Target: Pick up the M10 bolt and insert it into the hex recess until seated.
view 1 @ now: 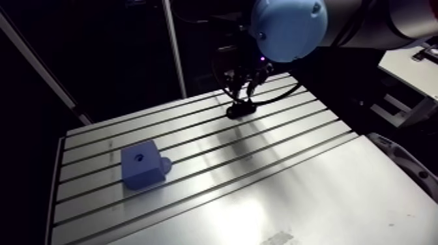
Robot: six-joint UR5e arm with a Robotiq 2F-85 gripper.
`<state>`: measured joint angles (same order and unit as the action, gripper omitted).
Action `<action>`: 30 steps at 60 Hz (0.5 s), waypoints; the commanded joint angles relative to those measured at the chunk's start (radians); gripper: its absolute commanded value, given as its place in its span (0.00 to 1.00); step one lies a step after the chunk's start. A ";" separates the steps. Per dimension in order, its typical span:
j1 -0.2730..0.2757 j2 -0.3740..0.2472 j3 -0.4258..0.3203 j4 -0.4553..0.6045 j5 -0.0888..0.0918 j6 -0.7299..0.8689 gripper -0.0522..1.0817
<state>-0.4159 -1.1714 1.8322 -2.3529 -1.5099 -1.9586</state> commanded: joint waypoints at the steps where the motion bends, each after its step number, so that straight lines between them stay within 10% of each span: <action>1: 0.000 0.003 0.002 -0.010 0.000 0.006 0.50; 30: 0.006 0.010 0.003 -0.013 0.001 0.009 0.51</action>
<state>-0.4132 -1.1640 1.8352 -2.3650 -1.5102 -1.9516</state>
